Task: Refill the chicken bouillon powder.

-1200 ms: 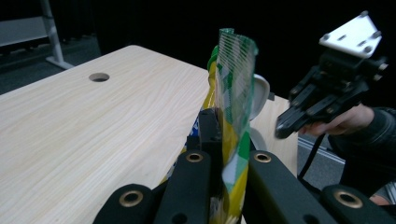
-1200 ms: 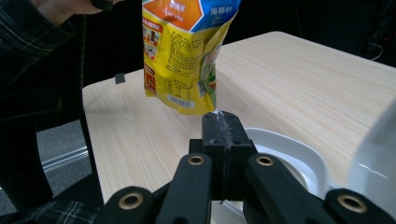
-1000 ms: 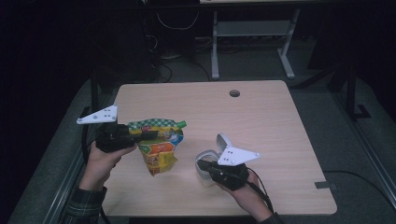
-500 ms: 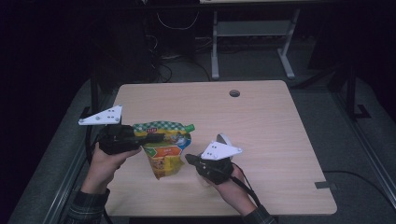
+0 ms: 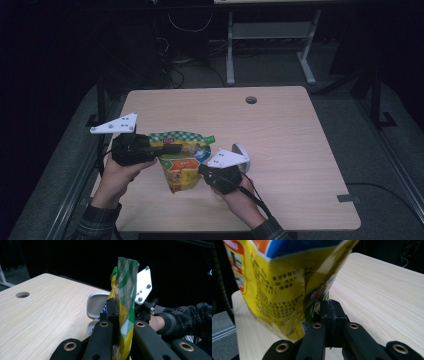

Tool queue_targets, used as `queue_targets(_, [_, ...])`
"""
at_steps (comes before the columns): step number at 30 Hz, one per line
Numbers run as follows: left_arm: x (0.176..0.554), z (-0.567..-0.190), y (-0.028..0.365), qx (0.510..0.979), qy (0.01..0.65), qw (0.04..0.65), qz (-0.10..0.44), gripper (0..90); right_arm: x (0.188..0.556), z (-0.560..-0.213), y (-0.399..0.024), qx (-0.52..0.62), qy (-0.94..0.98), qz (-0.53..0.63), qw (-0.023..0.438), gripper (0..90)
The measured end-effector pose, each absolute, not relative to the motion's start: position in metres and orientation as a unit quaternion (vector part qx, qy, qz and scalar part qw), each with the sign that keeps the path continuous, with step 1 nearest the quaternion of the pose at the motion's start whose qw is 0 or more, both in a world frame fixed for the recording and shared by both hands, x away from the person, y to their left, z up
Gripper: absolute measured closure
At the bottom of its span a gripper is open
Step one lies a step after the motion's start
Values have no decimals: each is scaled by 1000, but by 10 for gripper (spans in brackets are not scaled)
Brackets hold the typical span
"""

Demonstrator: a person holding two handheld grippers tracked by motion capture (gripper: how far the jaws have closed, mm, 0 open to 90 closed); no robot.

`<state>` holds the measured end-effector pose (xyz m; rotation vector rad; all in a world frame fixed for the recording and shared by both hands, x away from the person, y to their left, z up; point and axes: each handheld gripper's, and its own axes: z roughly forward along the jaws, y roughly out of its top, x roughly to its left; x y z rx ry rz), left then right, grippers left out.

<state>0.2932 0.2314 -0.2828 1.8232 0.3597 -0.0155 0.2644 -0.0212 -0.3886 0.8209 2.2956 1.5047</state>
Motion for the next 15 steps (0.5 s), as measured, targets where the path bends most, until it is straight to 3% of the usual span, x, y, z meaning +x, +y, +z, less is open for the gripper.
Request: queue_targets(15, [295, -271, 225, 792, 153, 591, -3, 900, 260, -393, -5, 285, 784, 533, 143, 896])
